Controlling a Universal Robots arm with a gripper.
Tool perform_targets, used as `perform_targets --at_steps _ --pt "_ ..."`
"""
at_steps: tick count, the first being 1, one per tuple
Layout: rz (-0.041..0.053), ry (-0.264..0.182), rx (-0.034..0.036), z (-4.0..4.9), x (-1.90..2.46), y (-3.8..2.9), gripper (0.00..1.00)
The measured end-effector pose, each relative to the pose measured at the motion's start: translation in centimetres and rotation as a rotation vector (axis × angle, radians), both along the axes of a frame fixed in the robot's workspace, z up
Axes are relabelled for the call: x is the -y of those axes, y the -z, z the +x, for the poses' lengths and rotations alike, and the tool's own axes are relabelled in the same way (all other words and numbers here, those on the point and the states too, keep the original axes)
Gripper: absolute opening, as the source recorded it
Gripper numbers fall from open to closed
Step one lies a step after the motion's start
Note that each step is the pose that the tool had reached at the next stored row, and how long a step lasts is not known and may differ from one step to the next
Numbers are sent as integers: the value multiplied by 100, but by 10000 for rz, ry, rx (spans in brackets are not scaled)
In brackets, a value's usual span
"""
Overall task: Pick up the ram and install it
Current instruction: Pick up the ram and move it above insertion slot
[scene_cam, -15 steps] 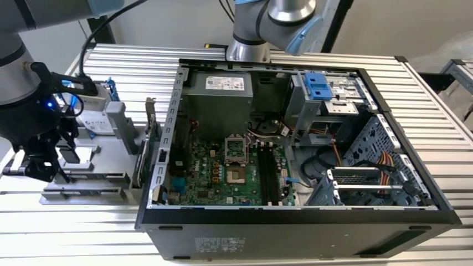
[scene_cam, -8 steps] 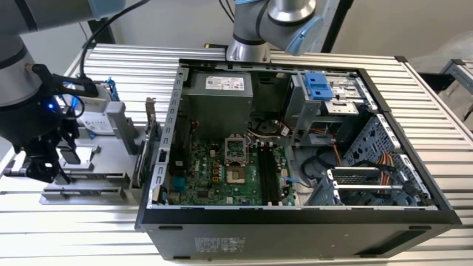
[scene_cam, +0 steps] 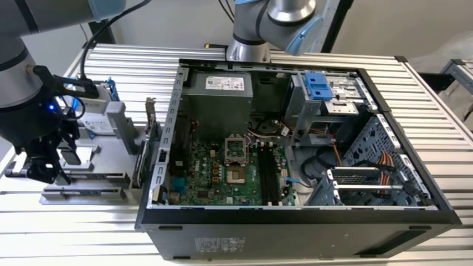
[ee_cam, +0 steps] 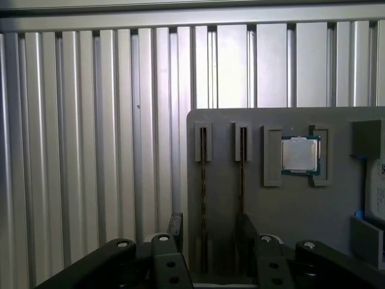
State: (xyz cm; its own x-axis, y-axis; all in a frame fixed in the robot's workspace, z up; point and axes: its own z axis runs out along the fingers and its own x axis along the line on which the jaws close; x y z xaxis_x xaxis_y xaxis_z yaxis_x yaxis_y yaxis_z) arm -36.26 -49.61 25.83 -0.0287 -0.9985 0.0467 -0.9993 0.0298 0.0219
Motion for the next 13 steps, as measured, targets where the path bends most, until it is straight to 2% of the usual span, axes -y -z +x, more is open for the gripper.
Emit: perform_targets --at_steps 13 --pt "-46 0 0 0 0 33 100"
